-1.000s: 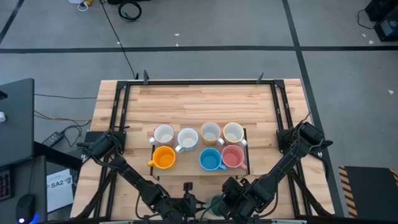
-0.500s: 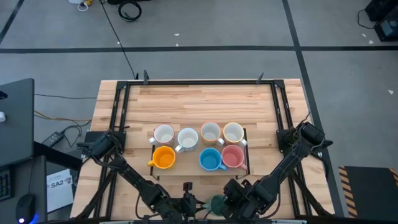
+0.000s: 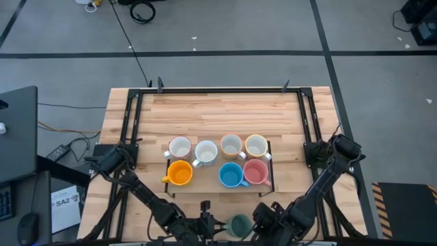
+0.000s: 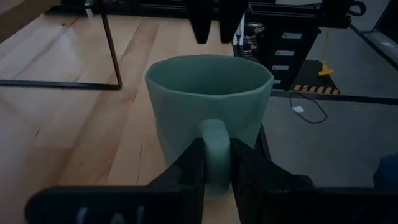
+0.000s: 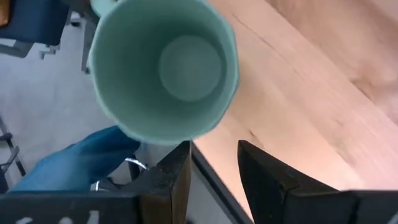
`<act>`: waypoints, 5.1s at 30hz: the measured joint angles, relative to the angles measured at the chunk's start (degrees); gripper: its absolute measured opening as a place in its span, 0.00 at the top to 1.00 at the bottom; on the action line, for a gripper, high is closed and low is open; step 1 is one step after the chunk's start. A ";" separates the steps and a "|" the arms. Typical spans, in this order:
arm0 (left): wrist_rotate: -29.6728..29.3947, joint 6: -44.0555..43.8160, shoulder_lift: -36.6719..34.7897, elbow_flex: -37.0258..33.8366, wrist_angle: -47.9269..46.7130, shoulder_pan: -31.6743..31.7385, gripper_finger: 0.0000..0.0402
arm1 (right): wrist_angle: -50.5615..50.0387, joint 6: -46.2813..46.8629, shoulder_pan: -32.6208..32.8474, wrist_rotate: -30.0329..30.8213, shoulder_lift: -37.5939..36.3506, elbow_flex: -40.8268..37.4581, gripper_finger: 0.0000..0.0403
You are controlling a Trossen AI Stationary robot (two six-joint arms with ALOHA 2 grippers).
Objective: Place coffee mugs
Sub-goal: Put the green mug on the shelf
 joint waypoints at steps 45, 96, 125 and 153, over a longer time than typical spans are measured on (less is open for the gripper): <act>-44.38 17.09 -0.51 18.09 3.58 -12.67 0.85 | 7.50 4.92 9.73 7.61 -1.24 0.00 0.66; -49.11 -26.70 -15.80 18.09 -55.05 -13.22 0.85 | 24.91 -6.05 9.77 11.21 -1.22 0.00 0.66; -40.03 -49.68 -11.92 18.07 -70.76 -11.40 0.85 | 25.34 -6.45 9.77 13.69 -1.17 0.00 0.66; -37.75 -54.02 -7.93 18.09 -72.87 -9.89 0.85 | 31.05 -16.97 4.38 24.46 -1.17 -0.02 0.66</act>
